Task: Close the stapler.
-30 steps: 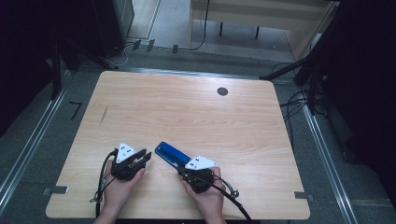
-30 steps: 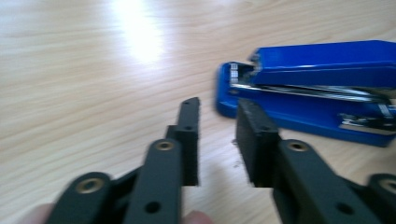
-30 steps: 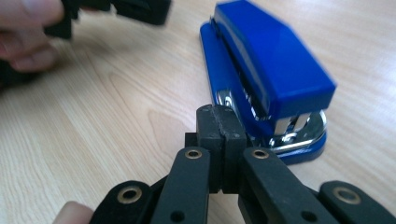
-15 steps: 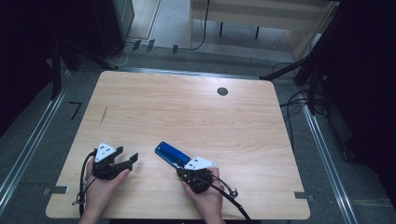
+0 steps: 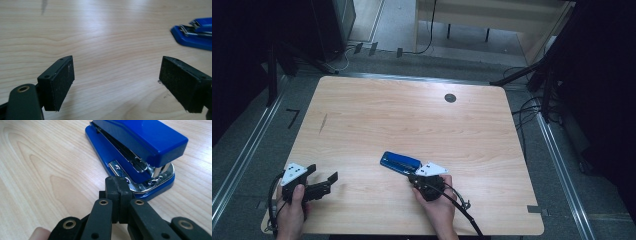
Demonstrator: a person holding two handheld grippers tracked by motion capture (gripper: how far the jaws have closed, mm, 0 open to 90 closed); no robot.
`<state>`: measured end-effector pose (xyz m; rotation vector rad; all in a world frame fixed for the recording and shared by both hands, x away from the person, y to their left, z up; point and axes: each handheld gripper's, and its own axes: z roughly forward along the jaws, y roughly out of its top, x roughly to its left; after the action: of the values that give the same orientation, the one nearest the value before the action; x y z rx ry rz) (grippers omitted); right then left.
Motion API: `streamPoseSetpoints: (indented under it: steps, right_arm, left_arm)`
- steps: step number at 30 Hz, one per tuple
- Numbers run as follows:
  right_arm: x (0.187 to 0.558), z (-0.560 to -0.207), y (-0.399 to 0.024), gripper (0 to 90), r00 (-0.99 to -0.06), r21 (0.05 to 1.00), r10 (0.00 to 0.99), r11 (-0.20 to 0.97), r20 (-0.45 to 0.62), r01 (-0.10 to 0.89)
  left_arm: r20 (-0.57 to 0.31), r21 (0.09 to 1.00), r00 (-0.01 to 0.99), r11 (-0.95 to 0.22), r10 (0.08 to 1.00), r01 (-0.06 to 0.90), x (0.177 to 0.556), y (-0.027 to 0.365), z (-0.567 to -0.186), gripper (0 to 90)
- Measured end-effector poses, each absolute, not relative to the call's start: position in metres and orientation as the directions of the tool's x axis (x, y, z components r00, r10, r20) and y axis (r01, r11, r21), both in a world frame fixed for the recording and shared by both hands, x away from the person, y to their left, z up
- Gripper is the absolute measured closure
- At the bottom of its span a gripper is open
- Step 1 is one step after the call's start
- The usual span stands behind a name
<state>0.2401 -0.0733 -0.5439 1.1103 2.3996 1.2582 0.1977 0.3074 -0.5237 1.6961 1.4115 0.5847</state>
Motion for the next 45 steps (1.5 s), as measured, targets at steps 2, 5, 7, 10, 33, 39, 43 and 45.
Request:
streamPoseSetpoints:
  steps: [2,5,7,10,33,39,43,45]
  right_arm:
    - [0.243,-0.544,-0.075,90.0,-0.688,0.775,0.709,0.345,0.156,0.53]
    - [0.248,-0.544,-0.078,90.0,-0.683,0.775,0.711,0.334,0.167,0.537]
    - [0.25,-0.544,-0.079,90.0,-0.68,0.775,0.714,0.333,0.165,0.537]
    - [0.253,-0.544,-0.08,90.0,-0.674,0.774,0.719,0.328,0.167,0.541]
    - [0.266,-0.545,-0.086,90.0,-0.654,0.769,0.733,0.304,0.189,0.562]
    - [0.266,-0.545,-0.086,90.0,-0.651,0.769,0.736,0.303,0.186,0.563]
    - [0.266,-0.544,-0.086,90.0,-0.651,0.771,0.738,0.307,0.178,0.558]
    - [0.267,-0.545,-0.086,90.0,-0.65,0.772,0.74,0.307,0.174,0.556]
  left_arm:
    - [-0.16,0.818,0.221,0.005,0.962,0.575,0.2,0.31,-0.525,13.4]
    - [-0.132,0.824,0.219,-0.016,0.967,0.566,0.2,0.31,-0.524,13.4]
    - [-0.115,0.826,0.213,-0.026,0.97,0.564,0.2,0.31,-0.524,13.4]
    - [-0.122,0.824,0.214,-0.021,0.969,0.566,0.201,0.311,-0.524,13.4]
    - [-0.13,0.813,0.236,-0.033,0.963,0.582,0.203,0.31,-0.525,13.4]
    - [-0.129,0.813,0.237,-0.034,0.963,0.581,0.203,0.31,-0.524,13.4]
    - [-0.13,0.813,0.236,-0.033,0.963,0.581,0.203,0.31,-0.525,13.4]
    - [-0.129,0.813,0.236,-0.034,0.963,0.582,0.203,0.309,-0.525,13.4]
